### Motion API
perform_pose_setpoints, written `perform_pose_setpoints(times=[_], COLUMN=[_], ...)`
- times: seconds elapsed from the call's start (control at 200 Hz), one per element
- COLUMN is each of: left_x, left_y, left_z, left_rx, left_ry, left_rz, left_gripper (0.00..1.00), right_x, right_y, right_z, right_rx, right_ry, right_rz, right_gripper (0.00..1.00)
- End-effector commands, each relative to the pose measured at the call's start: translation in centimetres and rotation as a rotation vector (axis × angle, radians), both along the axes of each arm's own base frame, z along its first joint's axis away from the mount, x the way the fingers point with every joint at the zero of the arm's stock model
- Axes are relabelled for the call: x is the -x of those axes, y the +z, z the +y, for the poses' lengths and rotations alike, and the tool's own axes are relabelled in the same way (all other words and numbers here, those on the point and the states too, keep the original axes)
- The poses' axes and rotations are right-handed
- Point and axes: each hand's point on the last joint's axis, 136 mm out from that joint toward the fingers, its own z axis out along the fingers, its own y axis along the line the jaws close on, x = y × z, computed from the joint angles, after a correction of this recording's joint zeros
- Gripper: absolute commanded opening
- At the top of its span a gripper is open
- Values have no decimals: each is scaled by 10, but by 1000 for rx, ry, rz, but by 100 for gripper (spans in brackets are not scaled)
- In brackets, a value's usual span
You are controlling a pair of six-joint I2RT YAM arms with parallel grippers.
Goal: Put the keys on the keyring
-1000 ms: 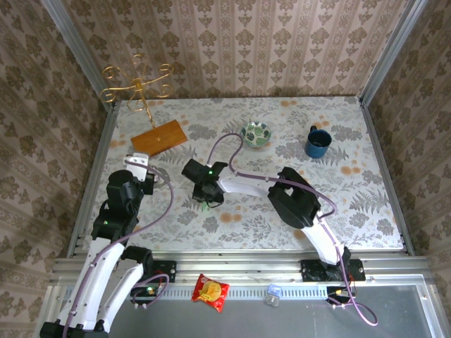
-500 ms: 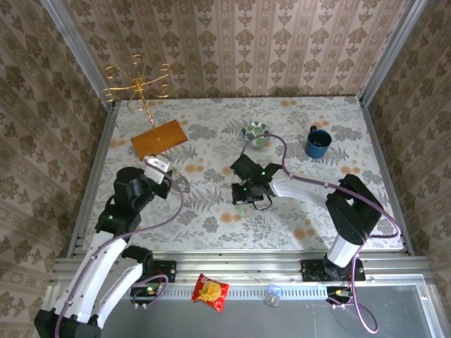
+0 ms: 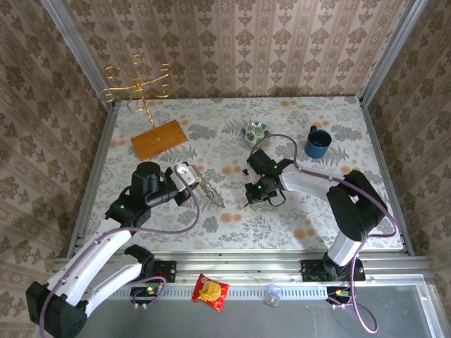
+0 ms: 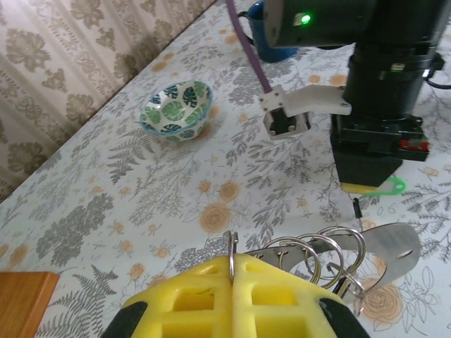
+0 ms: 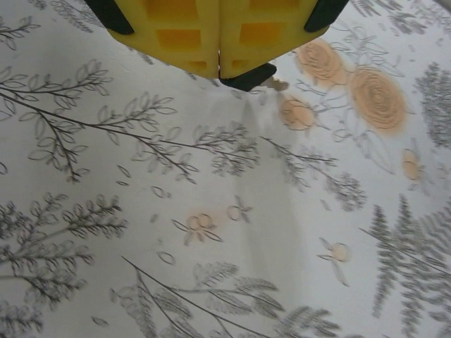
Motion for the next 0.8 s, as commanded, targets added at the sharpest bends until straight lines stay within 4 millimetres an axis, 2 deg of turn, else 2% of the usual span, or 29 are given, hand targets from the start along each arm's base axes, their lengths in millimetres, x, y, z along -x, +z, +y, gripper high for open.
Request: perform_pose_setpoints(times=[0.0, 0.18, 0.355, 0.545, 0.635, 0.795], left_x=[4, 4, 3, 2, 3, 2], left_y=[21, 17, 14, 10, 9, 7], left_z=[-10, -14, -17, -21, -22, -24], left_rx=[18, 0, -10, -11, -9, -10], left_ry=[-67, -80, -83, -83, -84, -84], left_rz=[-79, -79, -82, -85, -85, -85], left_gripper=[0, 0, 0, 0, 0, 0], right_x=[1, -7, -11, -4, 3, 13], right_y=[-9, -10, 12, 22, 25, 10], right_z=[-10, -12, -13, -26, -25, -23], right_rx=[61, 74, 43, 56, 31, 39], right_ry=[19, 4, -52, -151, -191, -237], right_rz=[30, 25, -12, -25, -12, 44], right_gripper=[4, 20, 31, 32, 32, 30])
